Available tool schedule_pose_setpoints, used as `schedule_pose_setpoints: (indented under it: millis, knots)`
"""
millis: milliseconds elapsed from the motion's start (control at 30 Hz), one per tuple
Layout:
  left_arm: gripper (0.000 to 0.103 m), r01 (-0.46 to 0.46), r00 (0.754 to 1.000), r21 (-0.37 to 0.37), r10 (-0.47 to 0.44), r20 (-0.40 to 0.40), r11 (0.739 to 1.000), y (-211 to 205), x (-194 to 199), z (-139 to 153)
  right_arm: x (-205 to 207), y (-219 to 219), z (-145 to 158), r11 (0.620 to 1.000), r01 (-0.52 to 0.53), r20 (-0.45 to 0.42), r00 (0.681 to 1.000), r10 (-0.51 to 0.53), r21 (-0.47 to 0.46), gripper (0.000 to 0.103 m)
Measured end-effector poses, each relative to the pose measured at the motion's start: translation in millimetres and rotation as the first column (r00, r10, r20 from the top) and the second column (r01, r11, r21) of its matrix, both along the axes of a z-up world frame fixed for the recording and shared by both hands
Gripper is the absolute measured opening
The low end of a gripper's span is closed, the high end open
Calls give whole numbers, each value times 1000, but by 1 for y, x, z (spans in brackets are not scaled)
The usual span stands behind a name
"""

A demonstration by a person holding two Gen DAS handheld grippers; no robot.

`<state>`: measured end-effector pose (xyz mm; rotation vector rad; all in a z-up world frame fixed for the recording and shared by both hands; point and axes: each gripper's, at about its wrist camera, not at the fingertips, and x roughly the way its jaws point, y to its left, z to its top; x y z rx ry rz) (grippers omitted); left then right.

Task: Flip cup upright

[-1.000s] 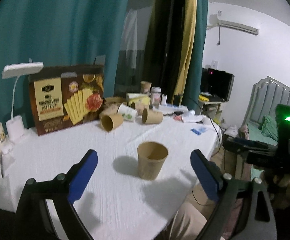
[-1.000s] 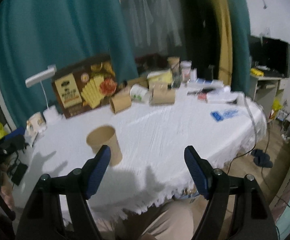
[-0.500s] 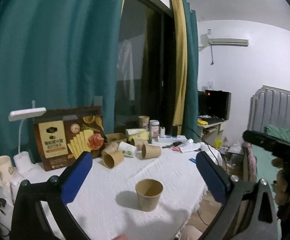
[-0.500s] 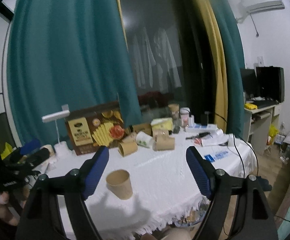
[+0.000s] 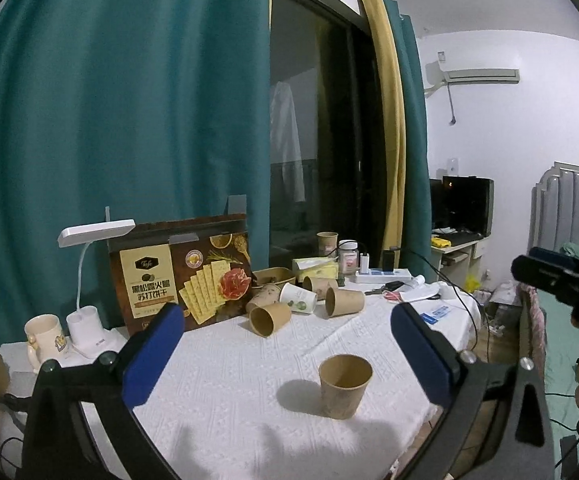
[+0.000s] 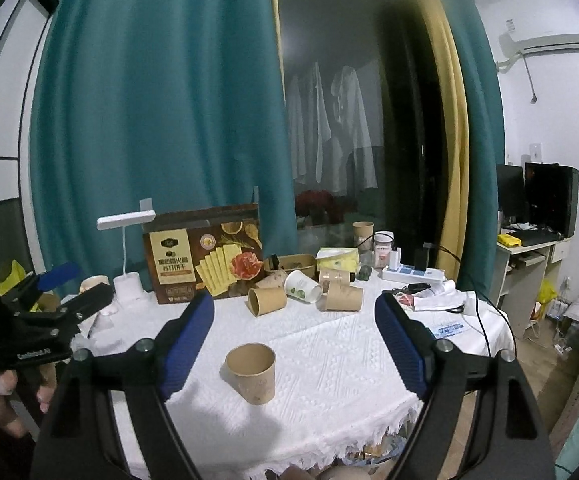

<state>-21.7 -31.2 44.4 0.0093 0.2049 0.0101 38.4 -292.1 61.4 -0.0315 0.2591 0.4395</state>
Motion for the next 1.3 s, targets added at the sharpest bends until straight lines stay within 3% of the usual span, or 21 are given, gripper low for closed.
schedule_pose_setpoints:
  millis: [467, 1300]
  knots:
    - [103, 33, 999, -27, -34, -16, 999, 7, 3, -8, 6, 7, -7, 1000, 6, -14, 1000, -7, -19, 81]
    - [103, 15, 1000, 20, -15, -11, 1000, 4, 4, -8, 16, 3, -16, 1000, -5, -21, 1000, 4, -9, 81]
